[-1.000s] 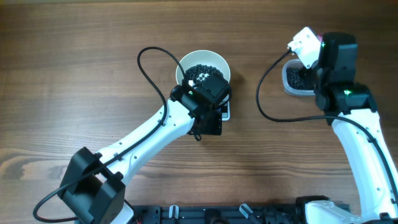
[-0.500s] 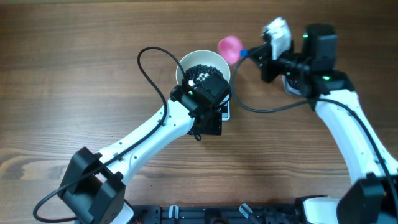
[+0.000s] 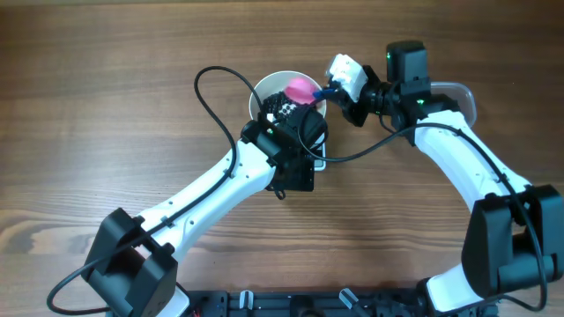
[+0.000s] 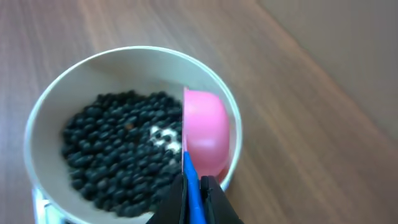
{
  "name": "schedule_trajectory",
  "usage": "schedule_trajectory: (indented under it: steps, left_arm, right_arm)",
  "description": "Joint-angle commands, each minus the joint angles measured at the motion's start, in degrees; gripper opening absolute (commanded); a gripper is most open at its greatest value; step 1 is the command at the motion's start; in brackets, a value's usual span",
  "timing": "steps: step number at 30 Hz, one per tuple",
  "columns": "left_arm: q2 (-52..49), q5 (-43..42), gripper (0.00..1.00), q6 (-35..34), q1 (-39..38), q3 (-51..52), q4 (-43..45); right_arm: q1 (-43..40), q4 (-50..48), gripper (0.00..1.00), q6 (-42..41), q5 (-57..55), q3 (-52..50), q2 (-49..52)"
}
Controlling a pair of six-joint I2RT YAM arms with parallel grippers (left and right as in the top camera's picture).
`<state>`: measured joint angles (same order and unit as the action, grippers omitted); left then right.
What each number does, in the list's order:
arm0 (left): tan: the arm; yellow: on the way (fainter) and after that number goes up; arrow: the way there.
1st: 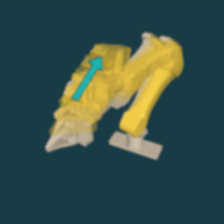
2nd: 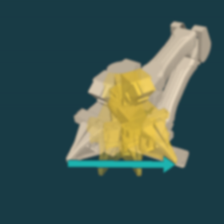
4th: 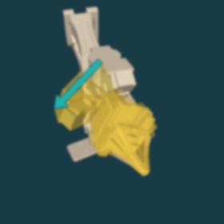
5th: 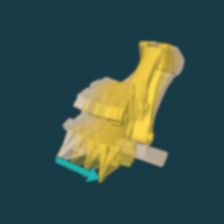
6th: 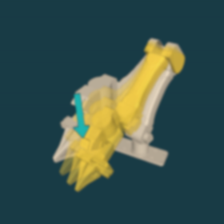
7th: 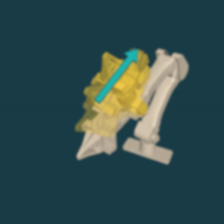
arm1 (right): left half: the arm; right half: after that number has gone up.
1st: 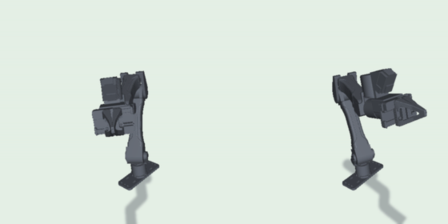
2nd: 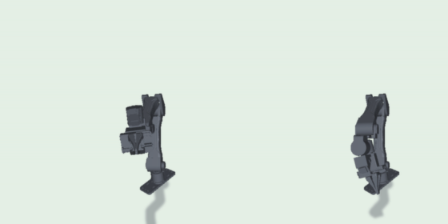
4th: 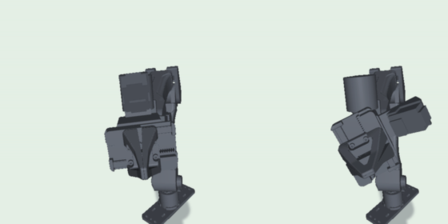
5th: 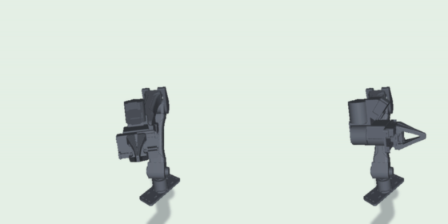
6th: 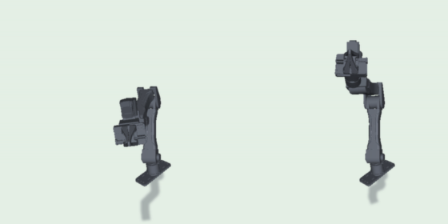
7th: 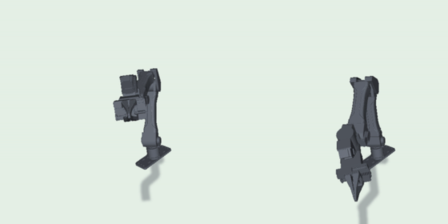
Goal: Scoop item into bowl and weigh 150g on scale
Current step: 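Carry the scoop left and dip it into the white bowl, then scoop beans from the bowl and lift the scoop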
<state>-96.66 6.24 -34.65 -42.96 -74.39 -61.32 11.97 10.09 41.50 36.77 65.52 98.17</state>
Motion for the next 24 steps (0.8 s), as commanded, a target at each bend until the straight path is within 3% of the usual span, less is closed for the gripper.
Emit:
schedule_trajectory:
  steps: [1, 7, 14, 17, 20, 24]
  left_arm:
    - [-0.4, 1.1, 1.0, -0.5, 0.3, 0.3, 0.0]
    - [-0.4, 1.1, 1.0, -0.5, 0.3, 0.3, 0.0]
    - [-0.4, 1.1, 1.0, -0.5, 0.3, 0.3, 0.0]
    - [-0.4, 1.1, 1.0, -0.5, 0.3, 0.3, 0.0]
    - [-0.4, 1.1, 1.0, -0.5, 0.3, 0.3, 0.0]
    - [-0.4, 1.1, 1.0, -0.5, 0.3, 0.3, 0.0]
  right_arm:
    - [0.2, -2.1, 0.04, 2.1, -2.9, 0.8, 1.1]
    - [3.2, 1.0, 0.04, 6.5, -2.9, 0.8, 2.6]
    - [5.7, 9.3, 0.04, 5.1, -3.9, 0.8, 3.5]
    - [5.1, 9.2, 0.04, -1.6, 1.0, 0.9, 1.9]
    - [1.9, 5.7, 0.04, -15.0, 10.6, 0.9, 0.5]
    - [-4.6, 3.8, 0.04, -26.5, 20.9, 0.9, 0.5]
